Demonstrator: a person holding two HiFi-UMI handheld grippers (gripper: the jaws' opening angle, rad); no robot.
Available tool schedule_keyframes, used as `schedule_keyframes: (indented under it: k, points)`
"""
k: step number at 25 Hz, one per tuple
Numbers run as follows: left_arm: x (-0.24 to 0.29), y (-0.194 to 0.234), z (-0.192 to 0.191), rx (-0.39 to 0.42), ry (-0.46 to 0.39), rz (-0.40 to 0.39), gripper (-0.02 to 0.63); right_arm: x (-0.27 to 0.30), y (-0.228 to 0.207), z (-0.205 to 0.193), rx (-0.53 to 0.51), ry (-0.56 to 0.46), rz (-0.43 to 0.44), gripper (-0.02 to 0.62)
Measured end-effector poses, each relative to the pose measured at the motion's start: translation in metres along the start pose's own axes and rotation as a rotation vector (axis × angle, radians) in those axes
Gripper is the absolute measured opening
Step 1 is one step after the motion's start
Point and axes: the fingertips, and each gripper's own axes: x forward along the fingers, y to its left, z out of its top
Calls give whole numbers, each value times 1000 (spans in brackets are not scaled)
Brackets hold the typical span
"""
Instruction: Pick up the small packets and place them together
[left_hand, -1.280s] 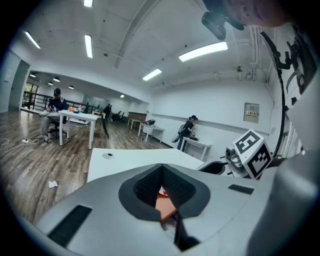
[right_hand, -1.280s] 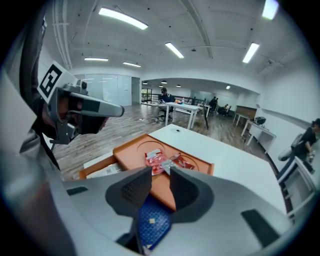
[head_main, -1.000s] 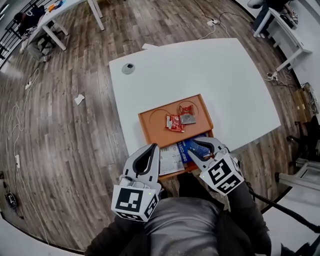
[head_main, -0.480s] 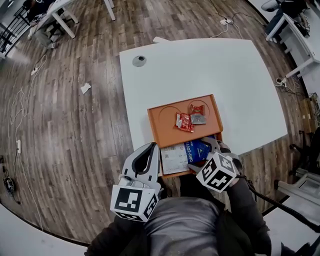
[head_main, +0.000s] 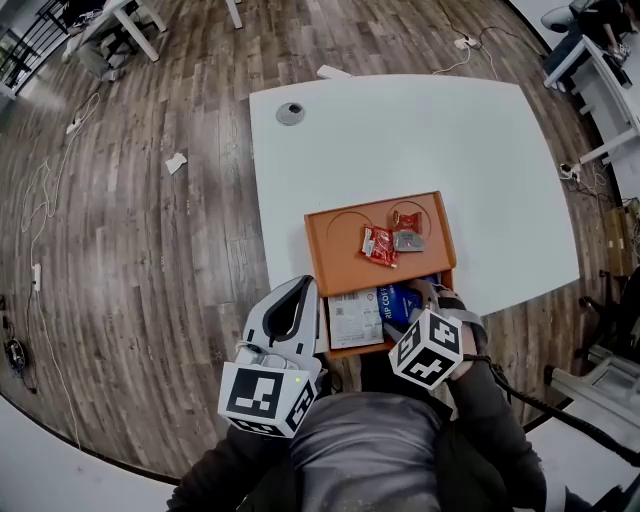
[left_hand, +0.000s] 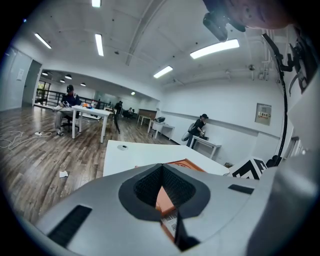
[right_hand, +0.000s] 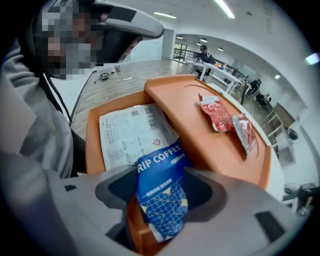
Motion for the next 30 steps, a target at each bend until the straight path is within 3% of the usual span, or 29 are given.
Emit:
schedule_keyframes:
  k: [2, 11, 19, 30]
  points:
    - [0, 0, -1, -3, 2, -1, 2, -1, -5, 1, -9, -9, -30, 235]
    - [-8, -2, 2, 14, -8, -29, 2, -32, -7, 24, -5, -105, -101, 61]
    - [-30, -16, 14, 52, -48, -80, 2, -75, 15, 47, -9, -182, -122, 31]
    - [-56, -19, 31, 104, -105, -119, 2, -124, 9, 91, 48, -360, -249, 31]
